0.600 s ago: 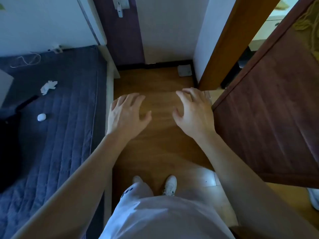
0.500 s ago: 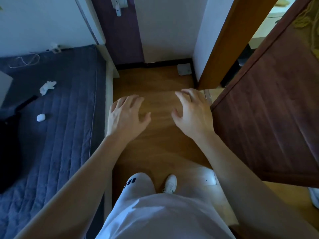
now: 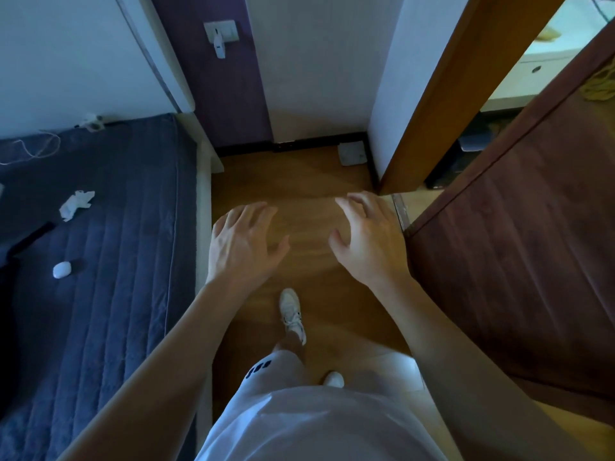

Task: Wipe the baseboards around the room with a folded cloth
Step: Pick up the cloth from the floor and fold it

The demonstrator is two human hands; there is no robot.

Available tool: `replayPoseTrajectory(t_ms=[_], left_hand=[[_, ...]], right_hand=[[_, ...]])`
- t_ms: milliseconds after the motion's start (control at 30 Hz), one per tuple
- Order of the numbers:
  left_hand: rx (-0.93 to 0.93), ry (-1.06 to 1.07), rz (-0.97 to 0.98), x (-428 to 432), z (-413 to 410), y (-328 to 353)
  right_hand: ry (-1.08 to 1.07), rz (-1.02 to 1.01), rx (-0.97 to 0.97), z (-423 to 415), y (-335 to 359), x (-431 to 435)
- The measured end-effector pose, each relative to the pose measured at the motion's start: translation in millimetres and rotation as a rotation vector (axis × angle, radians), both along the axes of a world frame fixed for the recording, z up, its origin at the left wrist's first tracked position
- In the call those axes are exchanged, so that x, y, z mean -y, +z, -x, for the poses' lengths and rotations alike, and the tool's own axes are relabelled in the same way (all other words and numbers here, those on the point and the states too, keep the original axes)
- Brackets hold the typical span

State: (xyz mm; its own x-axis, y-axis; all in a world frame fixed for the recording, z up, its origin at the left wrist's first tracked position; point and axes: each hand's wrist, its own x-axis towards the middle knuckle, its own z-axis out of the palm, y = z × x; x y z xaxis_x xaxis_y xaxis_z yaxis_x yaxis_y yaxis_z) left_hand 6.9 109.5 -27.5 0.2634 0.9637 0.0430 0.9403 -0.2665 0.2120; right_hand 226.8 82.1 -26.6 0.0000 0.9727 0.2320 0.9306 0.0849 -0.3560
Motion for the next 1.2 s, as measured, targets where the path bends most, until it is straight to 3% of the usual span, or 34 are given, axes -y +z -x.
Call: replayPoseTrajectory(t_ms=[333, 633, 1200], left_hand=[[-0.006, -0.028, 0.037, -155, 13, -3], [-0.025, -0.073, 0.097, -250, 7, -12], [-0.074, -0.103, 0.111, -465, -119, -23]], right_hand=[[-0.062, -0.031, 0.048, 18, 2, -156], [-0.102, 0.039, 0.045, 19, -7, -233], [-0.121, 0.036, 0.014, -101, -24, -442]])
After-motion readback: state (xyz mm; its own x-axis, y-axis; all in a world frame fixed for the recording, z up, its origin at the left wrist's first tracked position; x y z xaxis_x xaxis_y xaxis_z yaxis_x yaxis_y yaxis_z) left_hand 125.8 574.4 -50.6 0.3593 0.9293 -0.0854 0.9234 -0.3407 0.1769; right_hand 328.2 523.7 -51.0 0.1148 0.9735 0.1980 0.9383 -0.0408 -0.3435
